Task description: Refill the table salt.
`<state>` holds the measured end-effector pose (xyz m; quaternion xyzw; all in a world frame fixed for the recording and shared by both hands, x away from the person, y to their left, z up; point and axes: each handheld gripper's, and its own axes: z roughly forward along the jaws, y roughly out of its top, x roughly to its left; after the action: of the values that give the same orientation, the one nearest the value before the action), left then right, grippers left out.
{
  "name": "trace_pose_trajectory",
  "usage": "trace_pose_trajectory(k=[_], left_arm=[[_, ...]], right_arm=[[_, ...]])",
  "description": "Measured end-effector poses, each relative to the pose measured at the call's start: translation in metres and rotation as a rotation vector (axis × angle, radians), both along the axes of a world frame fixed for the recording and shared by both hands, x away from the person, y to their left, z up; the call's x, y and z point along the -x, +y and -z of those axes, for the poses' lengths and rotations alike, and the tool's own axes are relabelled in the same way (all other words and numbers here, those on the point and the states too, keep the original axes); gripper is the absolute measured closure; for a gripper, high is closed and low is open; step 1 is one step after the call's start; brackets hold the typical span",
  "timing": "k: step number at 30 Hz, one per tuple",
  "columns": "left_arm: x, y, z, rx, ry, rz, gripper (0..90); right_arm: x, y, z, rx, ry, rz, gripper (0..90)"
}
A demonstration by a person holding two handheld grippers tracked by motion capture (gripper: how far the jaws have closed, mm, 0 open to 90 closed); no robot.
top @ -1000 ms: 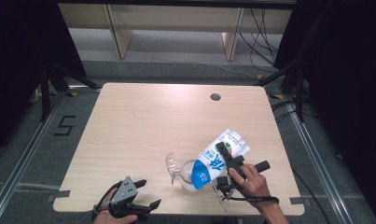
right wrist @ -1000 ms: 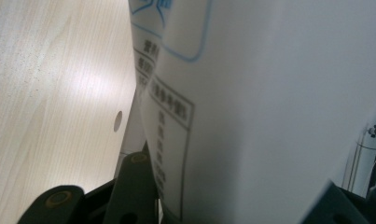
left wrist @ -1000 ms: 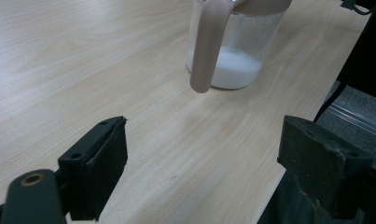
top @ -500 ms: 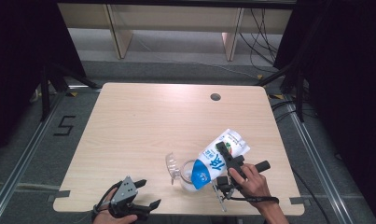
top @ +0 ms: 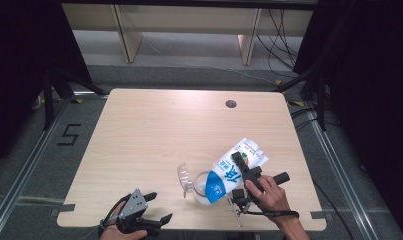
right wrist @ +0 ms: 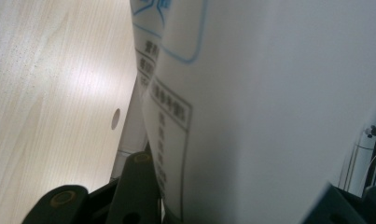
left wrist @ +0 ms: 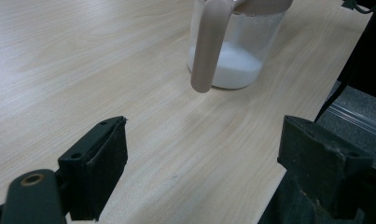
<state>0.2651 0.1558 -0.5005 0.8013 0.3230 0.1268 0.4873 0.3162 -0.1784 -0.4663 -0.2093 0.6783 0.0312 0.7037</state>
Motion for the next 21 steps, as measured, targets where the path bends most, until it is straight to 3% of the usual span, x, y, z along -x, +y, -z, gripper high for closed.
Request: trace_pose_trajectory(k=[4,5,20,21], left_arm=[[-0.0001,0.0002,-0.0002,-0.002,0.003,0.005,15.1],[0.0001,0.0001,-0.0002,0.000,0.003,0.003,15.2],[0.0007,-0.0005,0.0003,0.010,0.015,-0.007,15.2],[0.0007,-0.0005,0.0003,0.010,0.014,-0.008,15.2]], right_arm=[[-0.0003,0.0002,0.0006,-0.004,0.000,-0.007,65.9],[-0.0006,-0.0006,0.0029,-0.026,0.017,0.000,65.9],[-0.0004,-0.0007,0.0022,-0.017,0.015,0.005,67.9],[-0.0001,0.0002,-0.0002,0.003,-0.007,-0.004,67.9]])
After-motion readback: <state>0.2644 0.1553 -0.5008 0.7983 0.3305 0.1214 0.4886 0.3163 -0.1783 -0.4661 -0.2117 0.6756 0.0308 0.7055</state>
